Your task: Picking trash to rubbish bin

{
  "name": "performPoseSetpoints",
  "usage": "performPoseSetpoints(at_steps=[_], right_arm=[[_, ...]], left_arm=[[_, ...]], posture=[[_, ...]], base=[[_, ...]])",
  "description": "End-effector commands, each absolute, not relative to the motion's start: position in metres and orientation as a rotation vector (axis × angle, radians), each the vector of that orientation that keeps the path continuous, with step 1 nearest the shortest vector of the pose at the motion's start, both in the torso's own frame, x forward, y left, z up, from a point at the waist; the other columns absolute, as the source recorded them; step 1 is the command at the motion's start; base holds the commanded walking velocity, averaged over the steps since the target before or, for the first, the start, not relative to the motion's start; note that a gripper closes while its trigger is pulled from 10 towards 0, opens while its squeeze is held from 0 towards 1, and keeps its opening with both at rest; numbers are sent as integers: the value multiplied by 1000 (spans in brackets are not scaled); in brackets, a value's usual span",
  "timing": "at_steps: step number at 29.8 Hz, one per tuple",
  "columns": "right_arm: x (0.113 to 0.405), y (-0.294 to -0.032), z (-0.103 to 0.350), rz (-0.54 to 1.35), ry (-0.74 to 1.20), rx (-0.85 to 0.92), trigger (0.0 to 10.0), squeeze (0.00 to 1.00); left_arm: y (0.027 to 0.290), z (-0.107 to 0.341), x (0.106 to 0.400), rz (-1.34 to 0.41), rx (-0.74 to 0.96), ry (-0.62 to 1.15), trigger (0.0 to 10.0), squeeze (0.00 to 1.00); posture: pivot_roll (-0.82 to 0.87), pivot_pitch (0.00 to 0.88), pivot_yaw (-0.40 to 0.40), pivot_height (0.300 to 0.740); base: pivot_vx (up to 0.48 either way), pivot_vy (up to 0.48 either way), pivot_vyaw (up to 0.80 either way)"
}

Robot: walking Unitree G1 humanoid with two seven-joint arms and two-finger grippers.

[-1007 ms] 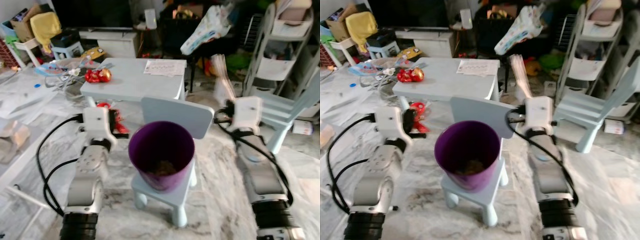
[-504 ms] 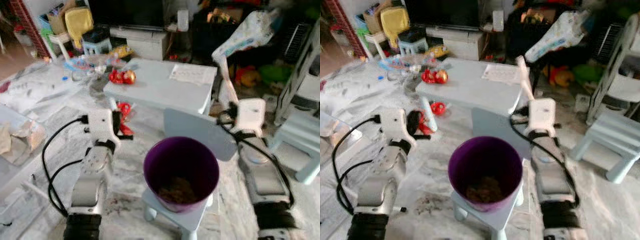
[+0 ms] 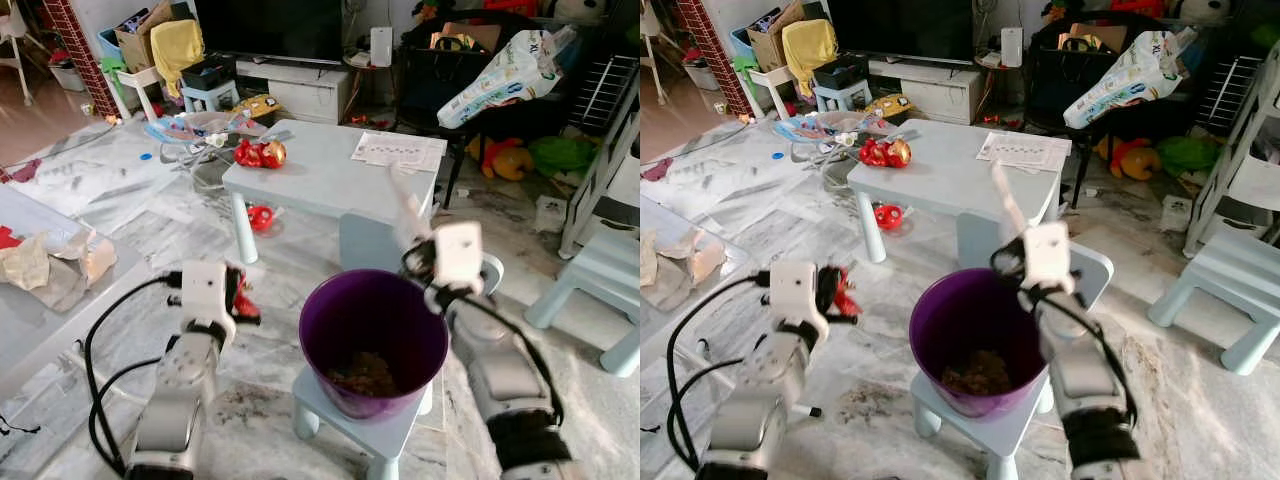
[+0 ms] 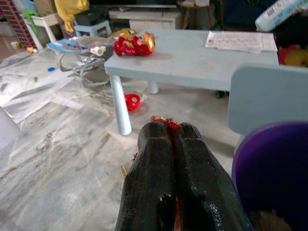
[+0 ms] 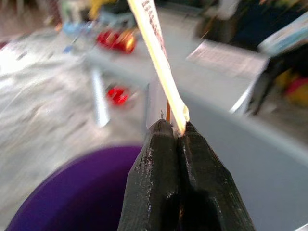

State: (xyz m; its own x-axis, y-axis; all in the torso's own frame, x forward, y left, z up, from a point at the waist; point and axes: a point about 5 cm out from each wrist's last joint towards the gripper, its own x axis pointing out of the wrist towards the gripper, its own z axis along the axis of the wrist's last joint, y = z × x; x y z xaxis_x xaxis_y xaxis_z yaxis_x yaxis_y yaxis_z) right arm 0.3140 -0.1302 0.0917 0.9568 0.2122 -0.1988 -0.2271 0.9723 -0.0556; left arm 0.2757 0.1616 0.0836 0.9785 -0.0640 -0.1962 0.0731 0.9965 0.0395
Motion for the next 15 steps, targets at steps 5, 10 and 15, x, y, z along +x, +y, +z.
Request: performPoseSetpoints(at_steps=[5, 10, 15], right_arm=[[306, -133, 70, 225, 349, -58, 10000, 0], [301, -134, 57, 223, 448, -10, 10000, 0], [297, -135, 41, 236, 568, -1, 10000, 0]], left_arm=[[162, 83, 268, -109, 81, 219, 10000, 0], [163, 85, 267, -116, 92, 208, 10000, 0], [161, 89, 270, -119, 92, 196, 10000, 0]], posture=[[25, 58, 60, 740], [34, 61, 64, 740], [37, 57, 64, 740]], base=[[0, 0, 0], [0, 0, 0], [0, 0, 0]])
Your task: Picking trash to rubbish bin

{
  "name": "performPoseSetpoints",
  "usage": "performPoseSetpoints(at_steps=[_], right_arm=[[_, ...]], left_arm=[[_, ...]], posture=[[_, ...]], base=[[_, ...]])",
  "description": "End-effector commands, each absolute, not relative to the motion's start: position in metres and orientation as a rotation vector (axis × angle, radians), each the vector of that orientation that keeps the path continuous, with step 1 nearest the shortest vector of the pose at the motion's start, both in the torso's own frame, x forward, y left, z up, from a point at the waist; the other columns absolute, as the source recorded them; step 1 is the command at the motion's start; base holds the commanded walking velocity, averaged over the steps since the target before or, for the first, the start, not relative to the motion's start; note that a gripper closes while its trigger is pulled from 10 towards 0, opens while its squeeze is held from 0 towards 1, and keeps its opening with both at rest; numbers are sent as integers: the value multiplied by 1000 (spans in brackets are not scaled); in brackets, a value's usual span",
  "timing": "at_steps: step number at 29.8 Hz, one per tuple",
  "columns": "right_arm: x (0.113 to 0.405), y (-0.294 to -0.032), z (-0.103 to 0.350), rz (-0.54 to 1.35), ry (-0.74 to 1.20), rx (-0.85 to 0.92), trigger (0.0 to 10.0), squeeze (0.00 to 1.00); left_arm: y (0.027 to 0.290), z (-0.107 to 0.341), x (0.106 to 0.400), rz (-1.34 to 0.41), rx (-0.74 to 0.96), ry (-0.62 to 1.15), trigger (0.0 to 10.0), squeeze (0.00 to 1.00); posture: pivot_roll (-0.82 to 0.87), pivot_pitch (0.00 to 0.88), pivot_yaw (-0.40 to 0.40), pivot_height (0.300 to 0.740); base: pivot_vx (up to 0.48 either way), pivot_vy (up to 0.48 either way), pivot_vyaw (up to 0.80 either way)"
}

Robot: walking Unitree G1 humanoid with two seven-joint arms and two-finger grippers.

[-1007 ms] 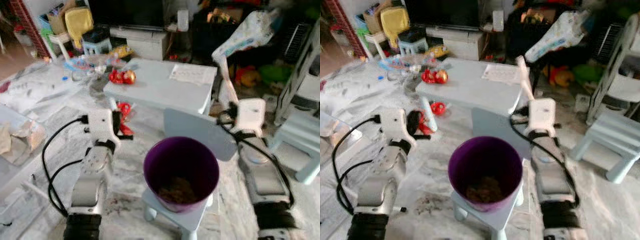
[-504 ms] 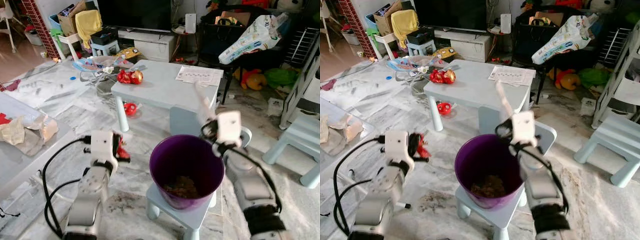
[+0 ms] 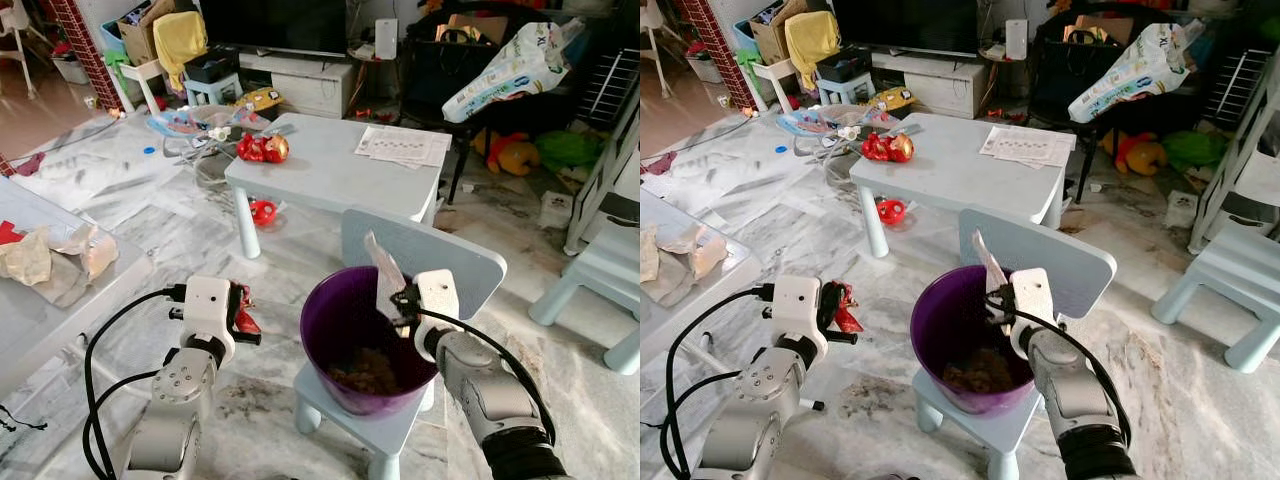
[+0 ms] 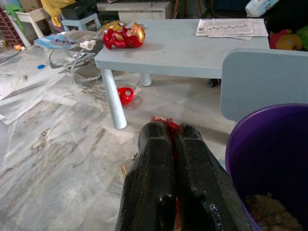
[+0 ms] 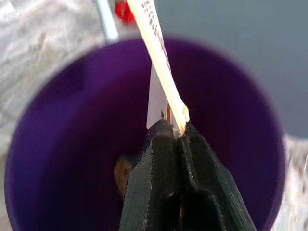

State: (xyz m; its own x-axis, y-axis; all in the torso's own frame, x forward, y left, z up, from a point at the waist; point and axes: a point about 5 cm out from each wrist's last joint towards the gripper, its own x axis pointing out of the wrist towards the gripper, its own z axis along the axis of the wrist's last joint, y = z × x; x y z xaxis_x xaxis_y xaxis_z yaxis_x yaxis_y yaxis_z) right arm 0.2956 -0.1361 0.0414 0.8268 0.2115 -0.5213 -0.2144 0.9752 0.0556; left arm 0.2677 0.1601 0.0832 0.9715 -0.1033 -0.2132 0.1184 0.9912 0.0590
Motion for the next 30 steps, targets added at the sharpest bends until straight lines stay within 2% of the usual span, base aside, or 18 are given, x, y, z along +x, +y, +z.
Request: performPoseSetpoints(at_steps=[1, 5, 6, 7, 30], right_arm=[[296, -135, 40, 231, 580, 9, 10000, 0], [291, -139, 30, 215, 637, 30, 10000, 0], [290, -140, 27, 213, 657, 35, 10000, 247], [289, -140, 26, 209, 661, 36, 10000, 1000], [294, -155, 26, 114, 642, 35, 10000, 1000]], left_arm=[[161, 89, 270, -120, 93, 197, 10000, 0], [161, 90, 271, -118, 95, 193, 10000, 0], [161, 90, 271, -116, 95, 192, 10000, 0], [162, 90, 271, -116, 94, 192, 10000, 0], [156, 93, 277, -127, 80, 184, 10000, 0]], posture=[[37, 57, 65, 740], [38, 56, 65, 740], [39, 56, 66, 740], [39, 56, 66, 740], [33, 53, 65, 740]], base=[[0, 0, 0], [0, 0, 0], [0, 0, 0], [0, 0, 0], [0, 0, 0]])
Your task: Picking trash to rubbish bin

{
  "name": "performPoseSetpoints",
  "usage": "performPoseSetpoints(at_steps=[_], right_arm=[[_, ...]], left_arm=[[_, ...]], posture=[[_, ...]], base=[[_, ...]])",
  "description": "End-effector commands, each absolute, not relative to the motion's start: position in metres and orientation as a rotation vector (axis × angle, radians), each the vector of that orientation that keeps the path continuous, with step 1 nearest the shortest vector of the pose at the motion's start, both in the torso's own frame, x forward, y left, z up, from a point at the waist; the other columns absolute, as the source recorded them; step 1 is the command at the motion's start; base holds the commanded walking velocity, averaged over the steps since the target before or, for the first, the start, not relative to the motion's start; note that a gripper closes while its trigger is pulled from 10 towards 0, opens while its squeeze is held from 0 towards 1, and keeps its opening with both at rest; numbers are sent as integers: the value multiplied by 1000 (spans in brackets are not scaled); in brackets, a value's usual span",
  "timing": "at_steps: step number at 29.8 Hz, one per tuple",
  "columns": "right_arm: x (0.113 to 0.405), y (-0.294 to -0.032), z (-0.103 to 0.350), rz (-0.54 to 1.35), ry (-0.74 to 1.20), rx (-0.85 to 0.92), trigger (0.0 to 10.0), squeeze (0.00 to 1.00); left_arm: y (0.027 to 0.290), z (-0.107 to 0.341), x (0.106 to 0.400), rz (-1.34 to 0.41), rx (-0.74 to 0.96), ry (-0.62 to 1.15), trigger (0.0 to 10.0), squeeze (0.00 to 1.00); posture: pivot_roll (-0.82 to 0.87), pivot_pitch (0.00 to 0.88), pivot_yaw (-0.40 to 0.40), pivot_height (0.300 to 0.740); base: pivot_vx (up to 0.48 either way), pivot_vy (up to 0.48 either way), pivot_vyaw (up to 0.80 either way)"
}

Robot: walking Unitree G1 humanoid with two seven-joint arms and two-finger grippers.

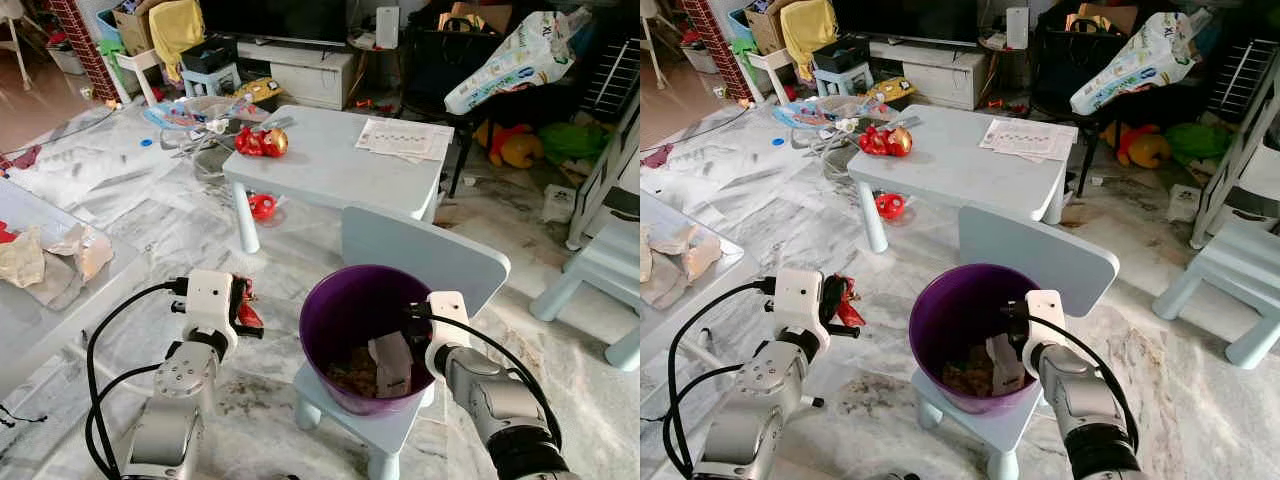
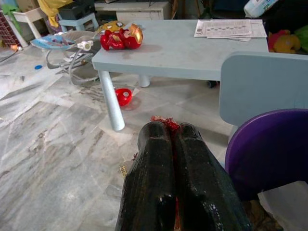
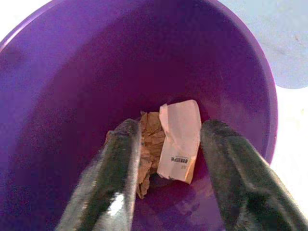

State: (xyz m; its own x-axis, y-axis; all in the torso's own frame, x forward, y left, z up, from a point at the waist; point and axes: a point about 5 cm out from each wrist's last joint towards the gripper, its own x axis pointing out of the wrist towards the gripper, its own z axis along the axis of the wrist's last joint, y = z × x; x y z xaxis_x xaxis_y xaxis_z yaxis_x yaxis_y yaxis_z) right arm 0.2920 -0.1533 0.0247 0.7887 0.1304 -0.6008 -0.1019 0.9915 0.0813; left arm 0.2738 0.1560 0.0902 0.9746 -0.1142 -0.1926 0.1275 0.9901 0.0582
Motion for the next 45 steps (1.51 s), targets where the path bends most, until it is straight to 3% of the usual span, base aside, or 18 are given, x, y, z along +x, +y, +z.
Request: performPoseSetpoints(at_steps=[1, 8, 10, 17, 22, 23, 24, 25, 27, 30, 36, 41, 42, 43, 44, 45], right_arm=[[294, -155, 27, 110, 637, 22, 10000, 1000], [284, -165, 39, 154, 569, -38, 10000, 1000], [267, -179, 47, 195, 548, -32, 10000, 1000], [239, -205, 61, 196, 549, -18, 10000, 1000], [210, -204, 60, 231, 628, 4, 10000, 1000], [196, -198, 58, 295, 687, 19, 10000, 906], [189, -195, 57, 333, 716, 26, 10000, 714], [185, -193, 56, 357, 734, 29, 10000, 714], [178, -188, 55, 408, 769, 36, 10000, 0], [171, -179, 60, 480, 786, 44, 10000, 0], [169, -181, 67, 390, 799, 38, 10000, 0], [163, -179, 69, 422, 831, 39, 10000, 0], [163, -179, 69, 418, 832, 38, 10000, 0], [163, -179, 70, 416, 833, 37, 10000, 0], [162, -179, 70, 413, 835, 35, 10000, 0], [161, -181, 69, 403, 841, 31, 10000, 0]], left_arm=[[155, 94, 279, -128, 80, 183, 10000, 0], [140, 100, 293, -188, 77, 152, 10000, 0], [122, 100, 303, -246, 84, 138, 10000, 0], [97, 92, 317, -345, 86, 140, 10000, 0], [81, 82, 322, -401, 48, 175, 10000, 0], [75, 77, 323, -407, 35, 193, 10000, 0], [72, 74, 324, -403, 25, 202, 10000, 0], [70, 73, 324, -399, 19, 208, 10000, 0], [64, 69, 323, -412, -1, 227, 10000, 0], [53, 64, 322, -448, 8, 228, 10000, 0], [43, 59, 324, -467, 68, 215, 10000, 0], [43, 50, 322, -444, 108, 254, 10000, 0], [43, 49, 322, -440, 116, 259, 10000, 106], [43, 48, 321, -438, 122, 261, 10000, 106], [44, 47, 321, -437, 129, 265, 10000, 1000], [43, 45, 320, -435, 135, 269, 10000, 1000]], posture=[[33, 53, 65, 740], [18, 50, 74, 740], [-6, 50, 84, 740], [-73, 49, 113, 740], [-123, 49, 130, 740], [-135, 43, 137, 740], [-141, 40, 141, 740], [-144, 39, 144, 740], [-153, 33, 150, 740], [-170, 29, 162, 740], [-198, 28, 167, 740], [-230, 39, 172, 740], [-240, 42, 170, 740], [-240, 42, 170, 740], [-248, 45, 169, 740], [-257, 47, 168, 740]], base=[[0, 0, 0], [0, 0, 0], [0, 0, 0], [0, 0, 0], [0, 0, 0], [0, 0, 0], [0, 0, 0], [0, 0, 0], [0, 0, 0], [0, 0, 0], [0, 0, 0], [0, 0, 0], [0, 0, 0], [0, 0, 0], [0, 0, 0], [0, 0, 0]])
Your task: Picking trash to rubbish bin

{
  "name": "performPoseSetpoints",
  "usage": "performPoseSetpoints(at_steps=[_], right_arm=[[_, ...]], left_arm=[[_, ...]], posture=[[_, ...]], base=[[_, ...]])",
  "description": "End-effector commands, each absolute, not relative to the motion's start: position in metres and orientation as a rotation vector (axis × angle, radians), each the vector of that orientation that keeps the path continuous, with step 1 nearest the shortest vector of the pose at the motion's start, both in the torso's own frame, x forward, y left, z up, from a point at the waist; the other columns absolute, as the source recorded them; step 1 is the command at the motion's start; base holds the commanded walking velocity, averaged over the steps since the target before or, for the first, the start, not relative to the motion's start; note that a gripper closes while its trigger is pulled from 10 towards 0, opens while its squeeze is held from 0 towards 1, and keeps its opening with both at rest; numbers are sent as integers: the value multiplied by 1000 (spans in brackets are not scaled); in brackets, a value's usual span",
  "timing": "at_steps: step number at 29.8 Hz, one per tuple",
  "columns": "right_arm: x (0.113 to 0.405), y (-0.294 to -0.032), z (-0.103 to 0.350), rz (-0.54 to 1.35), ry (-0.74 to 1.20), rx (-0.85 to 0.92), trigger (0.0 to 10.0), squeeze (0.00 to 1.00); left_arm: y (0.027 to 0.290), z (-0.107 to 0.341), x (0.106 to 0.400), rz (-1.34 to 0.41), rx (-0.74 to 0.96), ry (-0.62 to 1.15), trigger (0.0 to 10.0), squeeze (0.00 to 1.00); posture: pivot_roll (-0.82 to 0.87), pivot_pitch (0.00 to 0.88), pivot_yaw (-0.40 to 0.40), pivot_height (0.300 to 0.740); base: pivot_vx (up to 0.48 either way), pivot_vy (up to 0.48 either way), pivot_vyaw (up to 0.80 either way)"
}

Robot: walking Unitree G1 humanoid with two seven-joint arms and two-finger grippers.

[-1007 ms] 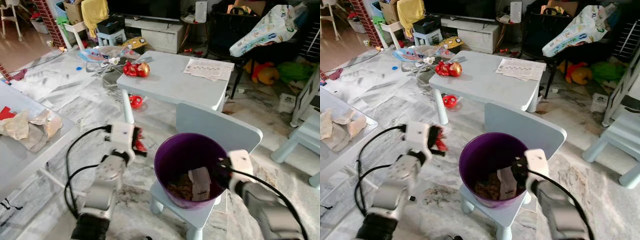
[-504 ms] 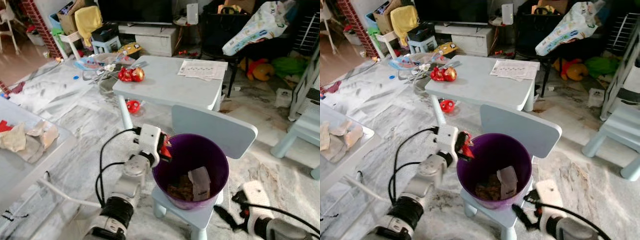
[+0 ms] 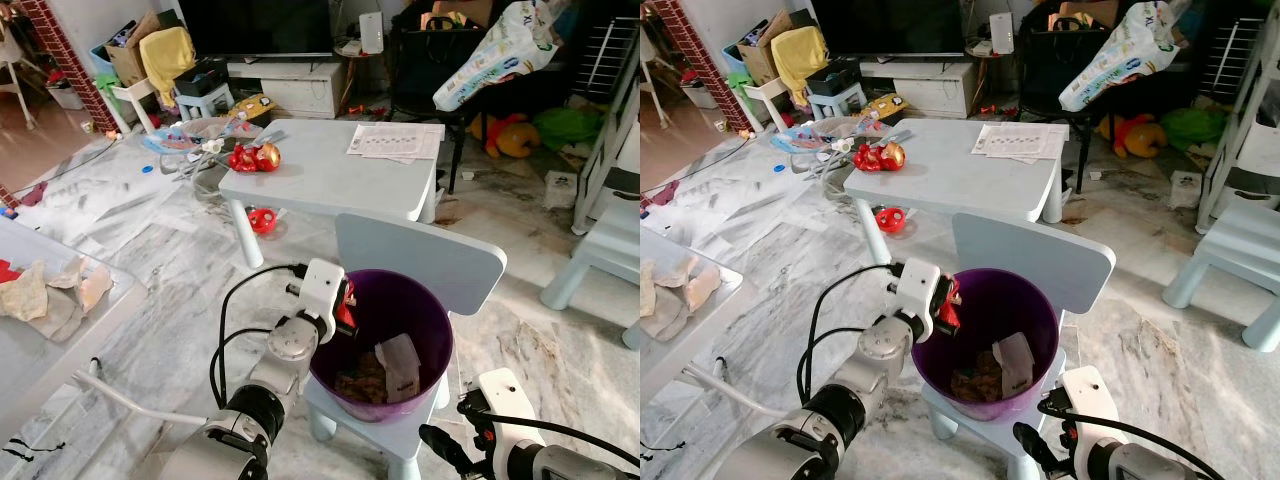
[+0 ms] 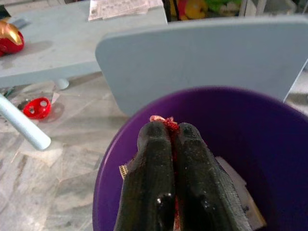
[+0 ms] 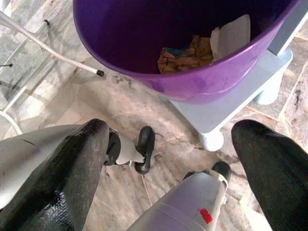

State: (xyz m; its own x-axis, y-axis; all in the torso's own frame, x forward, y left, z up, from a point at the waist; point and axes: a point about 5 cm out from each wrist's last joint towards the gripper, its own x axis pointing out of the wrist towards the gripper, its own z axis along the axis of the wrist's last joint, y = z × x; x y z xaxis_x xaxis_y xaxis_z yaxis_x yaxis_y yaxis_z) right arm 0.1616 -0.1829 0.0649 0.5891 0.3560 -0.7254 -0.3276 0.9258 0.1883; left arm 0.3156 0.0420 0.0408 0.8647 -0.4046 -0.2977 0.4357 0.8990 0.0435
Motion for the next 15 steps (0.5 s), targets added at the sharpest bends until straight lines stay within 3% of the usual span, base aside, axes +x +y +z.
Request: performPoseSetpoints(at_steps=[1, 15], right_arm=[[160, -182, 69, 398, 844, 28, 10000, 0], [158, -184, 70, 407, 848, 35, 10000, 0]], left_arm=[[43, 45, 320, -433, 136, 270, 10000, 1000], [37, 47, 322, -416, 140, 261, 10000, 1000]], posture=[[-257, 47, 168, 740], [-256, 52, 161, 740]], base=[[0, 0, 0], [0, 0, 0]])
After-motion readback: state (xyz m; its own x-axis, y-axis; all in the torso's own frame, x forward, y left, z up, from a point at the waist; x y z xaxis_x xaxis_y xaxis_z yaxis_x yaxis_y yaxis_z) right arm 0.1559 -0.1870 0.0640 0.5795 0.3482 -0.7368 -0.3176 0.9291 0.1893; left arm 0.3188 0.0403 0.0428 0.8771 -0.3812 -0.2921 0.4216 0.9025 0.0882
